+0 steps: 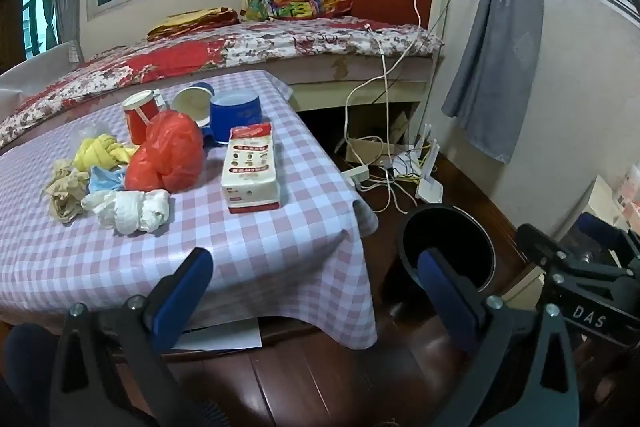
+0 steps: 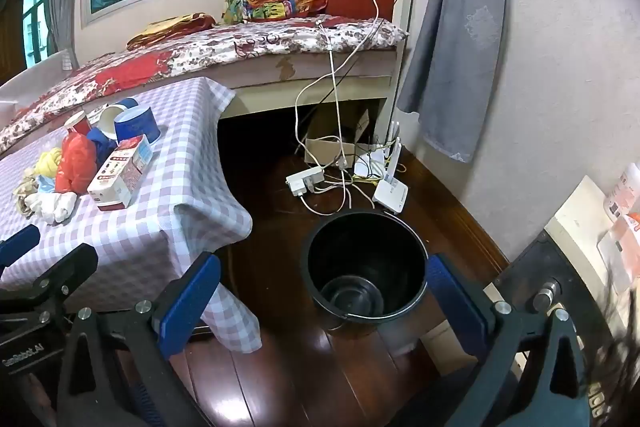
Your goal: Collect trash
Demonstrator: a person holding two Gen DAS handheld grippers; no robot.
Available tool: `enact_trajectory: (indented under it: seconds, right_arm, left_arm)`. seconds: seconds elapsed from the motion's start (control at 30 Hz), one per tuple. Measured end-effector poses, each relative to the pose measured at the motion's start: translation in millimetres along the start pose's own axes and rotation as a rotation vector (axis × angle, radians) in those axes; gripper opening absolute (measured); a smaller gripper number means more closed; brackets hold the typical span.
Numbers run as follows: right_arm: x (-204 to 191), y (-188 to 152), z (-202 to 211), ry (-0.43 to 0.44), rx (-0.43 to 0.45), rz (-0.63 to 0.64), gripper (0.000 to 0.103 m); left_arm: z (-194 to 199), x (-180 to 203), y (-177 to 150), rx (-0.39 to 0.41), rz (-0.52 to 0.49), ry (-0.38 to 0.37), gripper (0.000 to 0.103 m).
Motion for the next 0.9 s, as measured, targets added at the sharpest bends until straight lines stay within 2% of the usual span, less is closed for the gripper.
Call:
enact_trajectory:
  seconds: [0.3,0.9]
  right_arm:
    - [-2.6,2.9,2.7,0.005,0.003,-0.004,0.103]
    - [-4.5,2.0,3.5,0.005,0.004,-0.002,0.103]
  left_arm:
    - [-3.8,-6.5,-0.3,-0.023,0.008,-0.008,0.103]
    - [-1.7,-0.8,-0.2,-0.014,-0.001,0.004,0.103]
Point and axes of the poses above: each gripper's, at about its wrist camera, not at the fingertips, and z roughly against the way its jaws point, x to its right, y to its top, the point moved 3 cm from there along -z, roughly the way its jaws point, and after that the axes turned 14 degrees about -y, right-handed, at the moved point
